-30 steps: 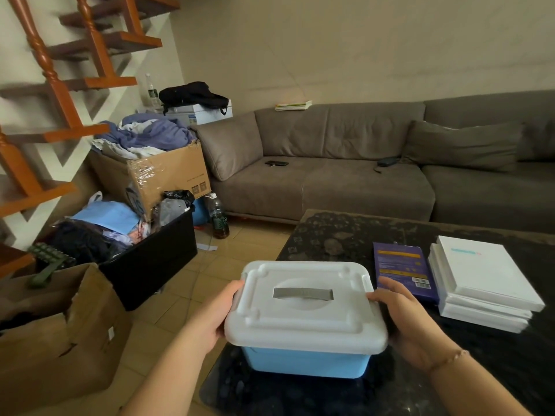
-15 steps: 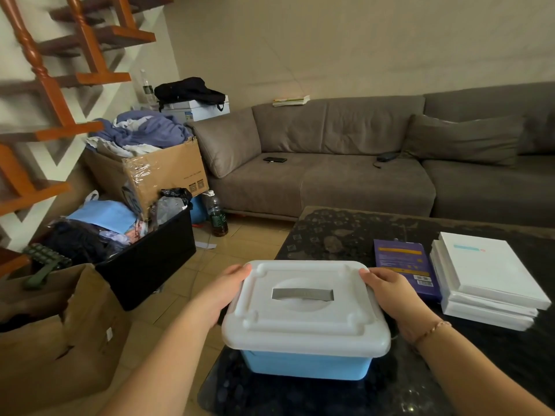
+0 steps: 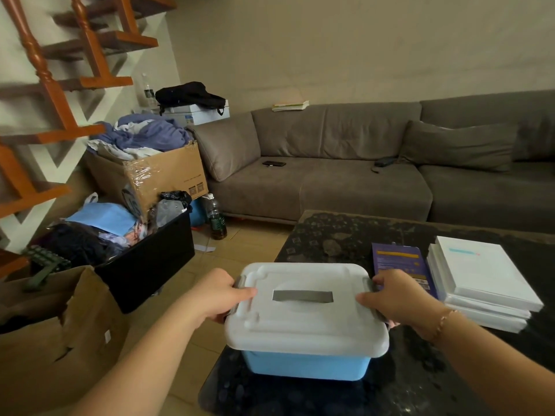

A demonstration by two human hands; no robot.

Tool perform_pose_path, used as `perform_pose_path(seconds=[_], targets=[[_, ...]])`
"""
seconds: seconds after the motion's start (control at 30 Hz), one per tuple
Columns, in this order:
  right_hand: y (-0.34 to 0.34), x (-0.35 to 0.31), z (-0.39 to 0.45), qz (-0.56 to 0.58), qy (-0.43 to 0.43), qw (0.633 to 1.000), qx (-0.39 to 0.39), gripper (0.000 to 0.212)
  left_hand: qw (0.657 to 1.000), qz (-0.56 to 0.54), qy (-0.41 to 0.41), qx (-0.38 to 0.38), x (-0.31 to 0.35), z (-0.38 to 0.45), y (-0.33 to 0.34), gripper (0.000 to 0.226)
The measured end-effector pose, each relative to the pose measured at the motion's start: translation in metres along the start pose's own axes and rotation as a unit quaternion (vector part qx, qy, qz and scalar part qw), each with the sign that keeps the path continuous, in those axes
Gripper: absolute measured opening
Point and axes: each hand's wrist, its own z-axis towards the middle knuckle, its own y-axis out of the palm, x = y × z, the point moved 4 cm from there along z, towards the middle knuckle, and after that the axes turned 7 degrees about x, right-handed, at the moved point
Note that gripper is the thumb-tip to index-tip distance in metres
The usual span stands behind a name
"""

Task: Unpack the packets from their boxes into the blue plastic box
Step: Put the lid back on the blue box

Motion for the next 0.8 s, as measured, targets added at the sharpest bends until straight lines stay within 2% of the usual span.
perform_pose_path(seconds=[0.07,0.13,0.33,0.4,0.47,0.5,0.57,0.6,0.63,0.7,0.8], targets=[[0.006,0.004,-0.003,0.044,0.025,0.999,0.016,0.03,0.994,0.096,0.035,0.046,0.003,0.001,0.003,0.033],[0.012,0.004,-0.006,0.038,0.03,0.998,0.034,0.031,0.985,0.147,0.047,0.073,0.004,0.002,0.003,0.036],[0.032,-0.011,-0.02,-0.071,-0.011,0.991,0.112,0.044,0.977,0.177,0.051,0.11,0.005,-0.002,0.006,0.033],[0.029,-0.012,-0.024,-0.073,-0.025,0.99,0.118,0.044,0.986,0.123,0.072,0.084,0.003,-0.008,0.005,0.033],[0.022,-0.008,-0.028,-0.034,-0.04,0.993,0.102,0.044,0.996,-0.036,0.083,0.021,-0.011,-0.018,0.007,0.013],[0.019,-0.001,-0.031,0.012,-0.049,0.995,0.087,0.05,0.986,-0.145,0.072,-0.03,-0.021,-0.028,0.01,0.015],[0.02,0.016,-0.041,0.166,-0.06,0.984,0.022,0.077,0.931,-0.342,0.057,-0.117,-0.041,-0.044,0.024,0.076],[0.025,0.023,-0.049,0.243,-0.057,0.968,-0.03,0.09,0.913,-0.381,0.07,-0.125,-0.05,-0.048,0.032,0.102],[0.032,0.028,-0.055,0.299,-0.052,0.95,-0.076,0.097,0.906,-0.397,0.088,-0.116,-0.056,-0.049,0.04,0.117],[0.046,0.037,-0.057,0.371,-0.056,0.92,-0.116,0.103,0.899,-0.419,0.109,-0.069,-0.064,-0.043,0.053,0.125],[0.052,0.04,-0.06,0.394,-0.086,0.91,-0.095,0.117,0.896,-0.43,0.097,-0.052,-0.06,-0.043,0.062,0.12]])
